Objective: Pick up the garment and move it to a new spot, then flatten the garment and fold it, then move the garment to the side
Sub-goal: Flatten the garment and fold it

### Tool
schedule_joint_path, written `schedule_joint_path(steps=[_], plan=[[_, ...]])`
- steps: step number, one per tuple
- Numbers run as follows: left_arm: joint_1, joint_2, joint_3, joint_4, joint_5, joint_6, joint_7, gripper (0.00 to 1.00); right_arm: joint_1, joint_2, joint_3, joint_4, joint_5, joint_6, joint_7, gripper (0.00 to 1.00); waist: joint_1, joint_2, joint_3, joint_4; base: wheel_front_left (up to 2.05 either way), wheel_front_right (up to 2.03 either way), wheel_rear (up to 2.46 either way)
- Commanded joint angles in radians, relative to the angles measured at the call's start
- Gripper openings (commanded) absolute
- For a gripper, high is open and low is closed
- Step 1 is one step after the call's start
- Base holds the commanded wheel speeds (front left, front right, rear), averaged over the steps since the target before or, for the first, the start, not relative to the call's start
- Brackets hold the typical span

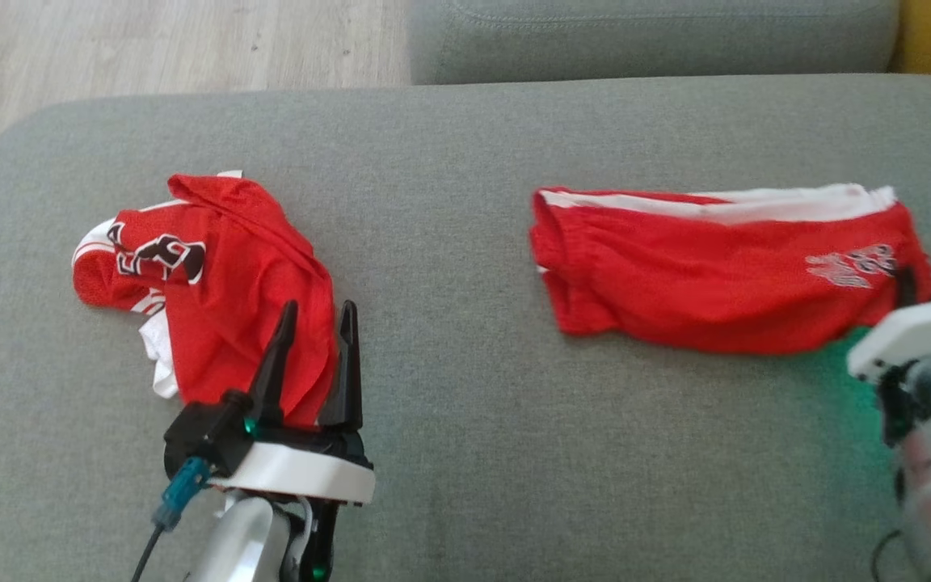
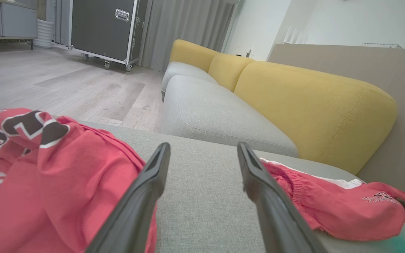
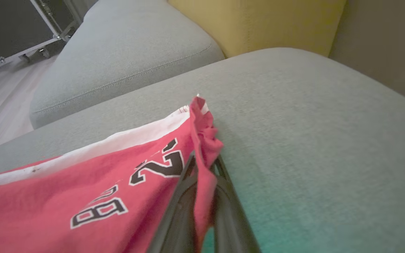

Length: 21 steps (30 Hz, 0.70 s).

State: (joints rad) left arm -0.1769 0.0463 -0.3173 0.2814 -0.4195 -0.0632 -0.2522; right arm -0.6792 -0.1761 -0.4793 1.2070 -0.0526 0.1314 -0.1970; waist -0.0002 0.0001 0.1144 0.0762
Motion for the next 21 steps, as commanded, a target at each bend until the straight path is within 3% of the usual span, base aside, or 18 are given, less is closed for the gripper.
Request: schedule_joint_path(steps=[1,6,12,21], plan=[[-0.014,0.004,0.04,-0.036,0.015,-0.007,-0.01,1.0,-0.002,-0.028,0.003,-0.059,0.006,-0.001,-0.017,0.0,0.0002,-0.0001,-0.003,-0.001,0.0,0.0,0.0],[-0.01,0.004,0.039,-0.034,0.02,-0.012,-0.01,1.0,0.029,-0.04,-0.026,-0.107,-0.001,-0.001,-0.012,0.0,0.0002,-0.0001,-0.003,0.007,0.0,0.0,0.0],[-0.005,0.004,0.041,-0.029,0.025,-0.016,-0.01,1.0,0.044,0.001,-0.023,-0.175,0.0,-0.001,-0.009,0.0,0.0002,-0.0001,-0.01,0.019,0.0,0.0,0.0],[0.016,0.004,0.045,-0.01,0.033,-0.019,-0.01,1.0,0.071,0.077,0.134,-0.274,0.095,-0.001,-0.028,0.0,0.0002,-0.0001,-0.061,0.024,0.0,0.0,0.0]])
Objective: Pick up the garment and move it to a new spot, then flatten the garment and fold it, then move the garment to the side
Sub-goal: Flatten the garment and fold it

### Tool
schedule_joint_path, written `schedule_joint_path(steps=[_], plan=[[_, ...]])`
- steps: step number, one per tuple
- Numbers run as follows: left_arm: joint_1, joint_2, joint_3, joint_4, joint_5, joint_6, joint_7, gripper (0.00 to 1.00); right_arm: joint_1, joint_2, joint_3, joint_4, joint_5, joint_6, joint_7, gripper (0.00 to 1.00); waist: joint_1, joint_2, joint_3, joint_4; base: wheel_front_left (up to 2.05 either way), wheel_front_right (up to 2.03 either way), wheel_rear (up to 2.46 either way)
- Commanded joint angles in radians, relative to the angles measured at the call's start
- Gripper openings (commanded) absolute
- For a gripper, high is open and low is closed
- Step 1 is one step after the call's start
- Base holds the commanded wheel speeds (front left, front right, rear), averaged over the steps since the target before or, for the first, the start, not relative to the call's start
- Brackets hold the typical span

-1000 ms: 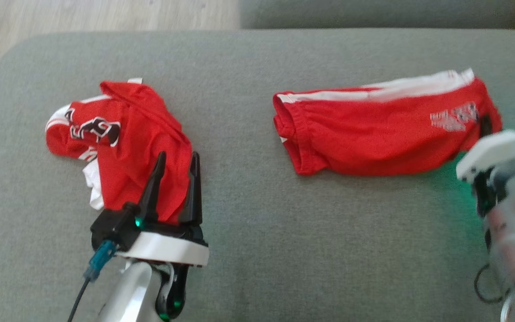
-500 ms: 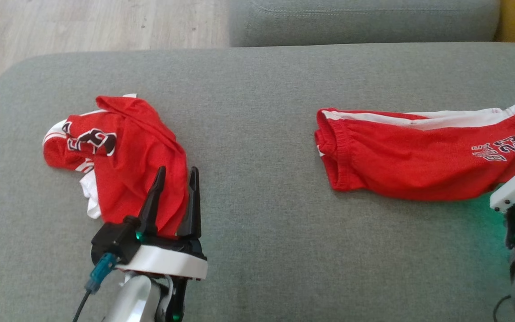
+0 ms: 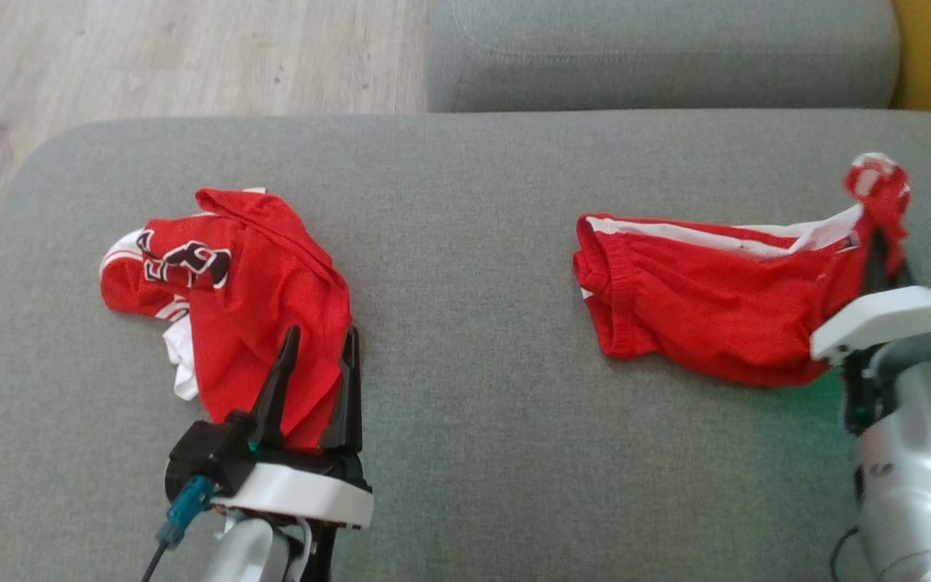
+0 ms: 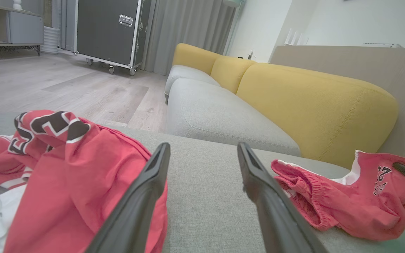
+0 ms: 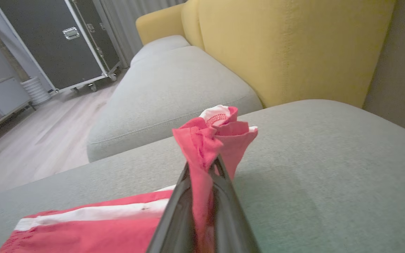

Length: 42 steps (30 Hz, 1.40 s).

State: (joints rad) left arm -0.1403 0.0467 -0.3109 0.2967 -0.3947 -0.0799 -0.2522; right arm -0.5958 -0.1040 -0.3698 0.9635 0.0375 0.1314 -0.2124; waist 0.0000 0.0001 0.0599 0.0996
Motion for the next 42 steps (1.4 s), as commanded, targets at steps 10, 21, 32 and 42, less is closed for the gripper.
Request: schedule_joint_path(steps=[10,21,32,42], plan=[[0.0,0.004,0.023,-0.015,0.008,-0.006,-0.01,1.0,0.063,0.043,0.377,-0.173,0.243,-0.001,-0.021,0.0,0.0,-0.0001,-0.054,0.029,0.0,0.0,0.0],[0.026,0.004,0.021,-0.008,0.0,0.004,-0.01,1.0,0.121,0.031,0.702,-0.168,0.384,-0.001,-0.033,0.0,0.0,-0.0001,-0.072,0.085,0.0,0.0,0.0],[0.033,0.005,0.027,-0.012,-0.003,0.006,-0.01,1.0,0.114,0.017,0.904,-0.006,0.378,-0.001,0.012,1.0,0.0,-0.0001,-0.071,0.054,0.0,0.0,0.0],[0.002,0.004,0.024,-0.034,-0.018,0.021,-0.01,1.0,0.058,-0.014,0.801,-0.016,0.357,-0.001,-0.046,1.0,0.0,-0.0001,-0.08,-0.005,0.0,0.0,0.0]])
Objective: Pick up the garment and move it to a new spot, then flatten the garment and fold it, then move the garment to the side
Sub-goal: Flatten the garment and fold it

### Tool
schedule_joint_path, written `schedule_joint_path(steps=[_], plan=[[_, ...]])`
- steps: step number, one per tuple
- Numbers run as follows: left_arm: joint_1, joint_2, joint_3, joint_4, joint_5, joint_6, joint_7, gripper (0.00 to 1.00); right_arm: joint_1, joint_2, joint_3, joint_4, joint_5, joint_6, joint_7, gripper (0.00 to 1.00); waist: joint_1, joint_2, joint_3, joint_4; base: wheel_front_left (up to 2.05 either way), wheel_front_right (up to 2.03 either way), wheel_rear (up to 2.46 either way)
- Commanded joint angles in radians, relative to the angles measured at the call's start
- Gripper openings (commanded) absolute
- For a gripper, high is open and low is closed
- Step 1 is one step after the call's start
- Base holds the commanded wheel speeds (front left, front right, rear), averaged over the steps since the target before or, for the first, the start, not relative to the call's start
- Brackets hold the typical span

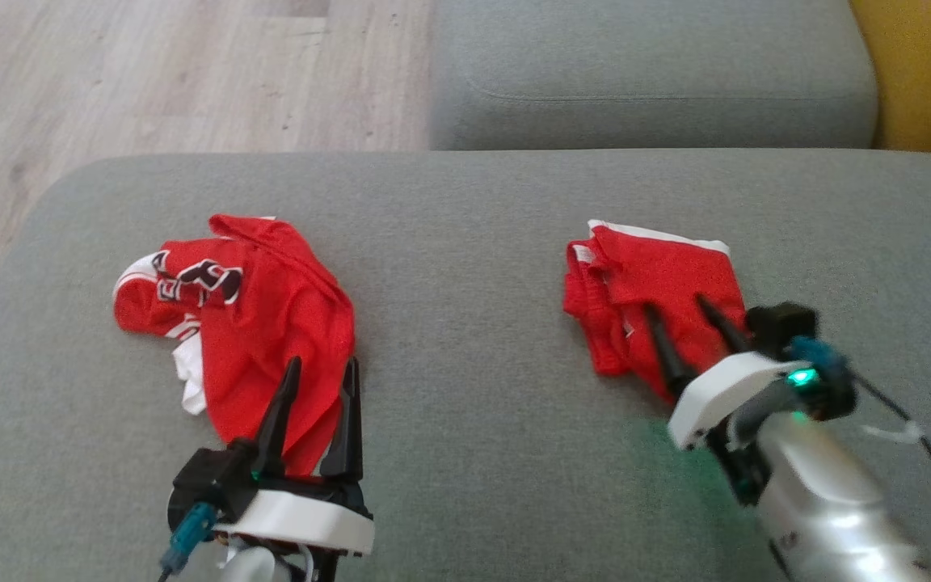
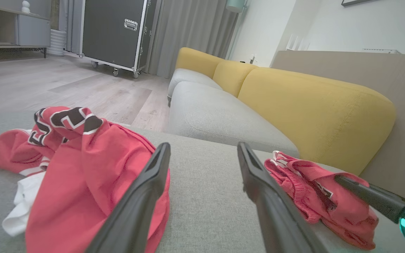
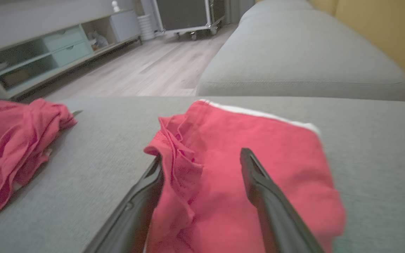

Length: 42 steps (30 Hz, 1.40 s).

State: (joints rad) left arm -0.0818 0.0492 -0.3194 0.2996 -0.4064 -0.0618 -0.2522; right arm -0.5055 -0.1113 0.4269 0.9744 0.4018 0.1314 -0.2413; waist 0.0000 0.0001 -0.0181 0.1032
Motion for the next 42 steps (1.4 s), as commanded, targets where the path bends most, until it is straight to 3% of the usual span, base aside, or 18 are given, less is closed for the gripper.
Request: schedule_joint_path(steps=[1,8,16,22,30,31,32,37,42], plan=[[-0.057,0.002,0.036,-0.04,-0.007,0.004,-0.01,1.0,-0.03,-0.014,-0.028,-0.038,-0.01,-0.001,-0.019,1.0,0.0,-0.0001,-0.004,-0.016,0.0,0.0,0.0],[-0.056,0.001,0.055,-0.054,-0.007,0.007,-0.01,1.0,0.051,-0.012,-0.255,-0.222,-0.088,-0.001,-0.02,1.0,0.0,-0.0001,-0.003,-0.061,0.0,0.0,0.0],[-0.05,0.001,0.068,-0.065,-0.003,0.004,-0.01,1.0,0.209,0.047,-0.472,-0.453,-0.247,-0.001,-0.02,1.0,0.0,-0.0001,0.004,-0.097,0.0,0.0,0.0],[-0.04,0.001,0.066,-0.05,-0.002,-0.004,-0.01,1.0,0.302,0.06,-0.487,-0.557,-0.196,-0.001,-0.02,1.0,0.0,-0.0001,0.012,-0.104,0.0,0.0,0.0],[-0.067,0.001,0.056,-0.053,0.003,-0.011,-0.01,1.0,0.289,0.061,-0.471,-0.603,-0.199,-0.001,-0.02,1.0,0.0,-0.0001,0.06,-0.064,0.0,0.0,0.0],[-0.072,0.001,0.054,-0.055,0.003,-0.012,-0.01,1.0,0.278,0.061,-0.464,-0.603,-0.206,-0.001,-0.02,0.46,0.0,-0.0001,0.073,-0.055,0.0,0.0,0.0],[-0.079,0.001,0.053,-0.056,0.003,-0.012,-0.01,1.0,0.263,0.061,-0.453,-0.602,-0.213,-0.001,-0.02,0.0,0.0,-0.0001,0.087,-0.047,0.0,0.0,0.0],[-0.119,0.001,0.03,-0.063,-0.01,-0.016,-0.01,1.0,0.156,0.061,-0.406,-0.555,-0.261,-0.001,0.001,0.0,0.0,-0.0001,0.163,0.008,0.0,0.0,0.0],[-0.162,0.001,-0.003,-0.064,-0.019,-0.015,-0.01,1.0,0.026,0.061,-0.381,-0.402,-0.283,-0.001,0.037,0.0,0.0,-0.0001,0.22,0.066,0.0,0.0,0.0]])
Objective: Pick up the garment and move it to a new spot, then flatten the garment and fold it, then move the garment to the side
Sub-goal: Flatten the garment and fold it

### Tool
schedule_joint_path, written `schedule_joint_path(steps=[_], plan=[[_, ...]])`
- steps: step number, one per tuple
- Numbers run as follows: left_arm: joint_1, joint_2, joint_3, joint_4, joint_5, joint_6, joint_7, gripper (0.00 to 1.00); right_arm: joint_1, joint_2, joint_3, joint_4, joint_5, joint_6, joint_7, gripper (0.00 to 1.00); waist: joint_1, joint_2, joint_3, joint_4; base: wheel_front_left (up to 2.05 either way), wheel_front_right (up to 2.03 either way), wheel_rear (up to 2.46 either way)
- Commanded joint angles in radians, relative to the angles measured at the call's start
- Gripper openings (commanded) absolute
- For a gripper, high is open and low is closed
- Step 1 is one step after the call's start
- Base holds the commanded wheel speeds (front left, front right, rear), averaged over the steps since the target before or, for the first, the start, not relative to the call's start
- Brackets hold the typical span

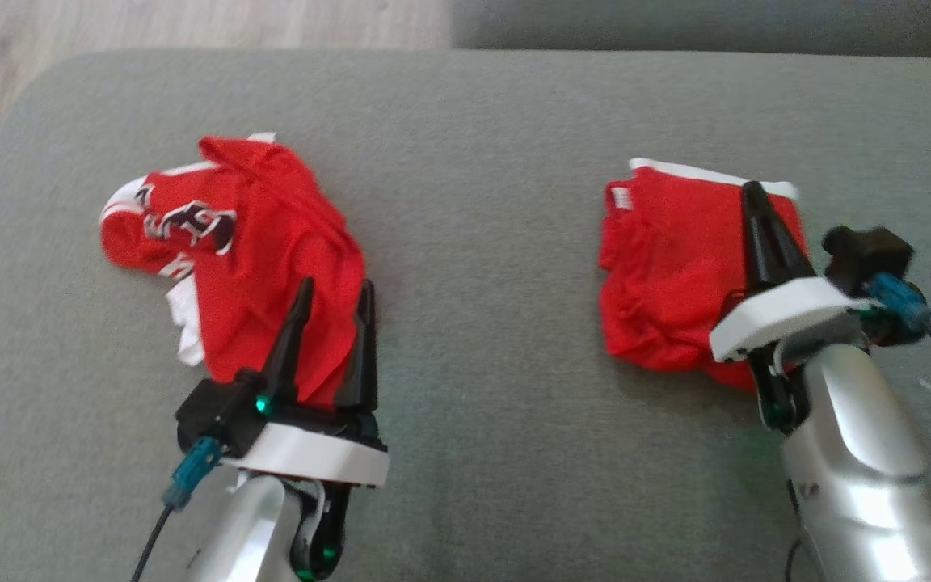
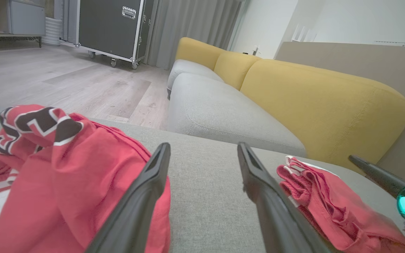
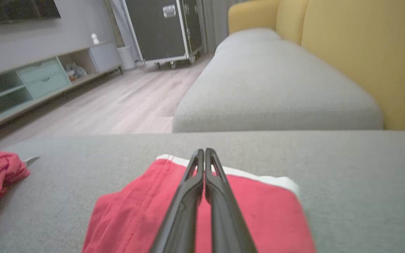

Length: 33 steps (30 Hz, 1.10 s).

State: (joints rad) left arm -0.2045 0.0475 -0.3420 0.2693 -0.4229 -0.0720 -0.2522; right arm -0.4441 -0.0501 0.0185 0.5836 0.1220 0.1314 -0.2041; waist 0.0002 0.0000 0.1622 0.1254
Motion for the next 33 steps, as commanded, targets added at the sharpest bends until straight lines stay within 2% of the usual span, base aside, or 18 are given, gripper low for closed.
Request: schedule_joint_path(steps=[1,8,13,19,22,25,31,33], plan=[[-0.045,0.003,0.013,-0.032,-0.004,-0.004,-0.01,1.0,-0.06,0.0,0.034,0.028,-0.006,-0.001,0.005,0.0,-0.0002,0.0,0.047,0.054,0.0,0.0,0.0],[-0.067,0.003,-0.004,-0.023,-0.002,0.0,-0.01,1.0,-0.198,0.0,0.076,0.313,-0.021,-0.001,0.039,0.0,-0.0002,0.0,0.075,0.1,0.0,0.0,0.0],[-0.069,0.003,-0.002,-0.019,-0.002,0.001,-0.01,1.0,-0.25,0.0,0.179,0.365,0.085,-0.001,-0.026,0.0,-0.0002,0.0,0.071,0.106,0.0,0.0,0.0],[-0.067,0.003,0.003,-0.02,-0.005,0.006,-0.01,1.0,-0.238,0.0,0.345,0.447,0.16,-0.001,-0.005,0.0,-0.0002,0.0,0.049,0.091,0.0,0.0,0.0],[-0.058,0.003,0.01,-0.022,-0.002,0.008,-0.01,1.0,-0.243,0.0,0.358,0.449,0.185,-0.001,-0.031,0.0,-0.0002,0.0,0.035,0.071,0.0,0.0,0.0],[-0.046,0.003,0.025,-0.024,0.003,0.009,-0.01,1.0,-0.245,-0.004,0.304,0.419,0.175,-0.001,-0.055,0.0,-0.0002,0.0,0.008,0.037,0.0,0.0,0.0],[-0.018,0.003,0.047,-0.027,0.003,0.009,-0.01,1.0,-0.143,-0.03,0.179,0.202,0.106,-0.001,-0.057,0.0,-0.0002,0.0,-0.046,-0.023,0.0,0.0,0.0],[-0.013,0.003,0.049,-0.027,0.003,0.009,-0.01,1.0,-0.117,-0.031,0.158,0.165,0.092,-0.001,-0.057,0.0,-0.0002,0.0,-0.056,-0.032,0.0,0.0,0.0]])
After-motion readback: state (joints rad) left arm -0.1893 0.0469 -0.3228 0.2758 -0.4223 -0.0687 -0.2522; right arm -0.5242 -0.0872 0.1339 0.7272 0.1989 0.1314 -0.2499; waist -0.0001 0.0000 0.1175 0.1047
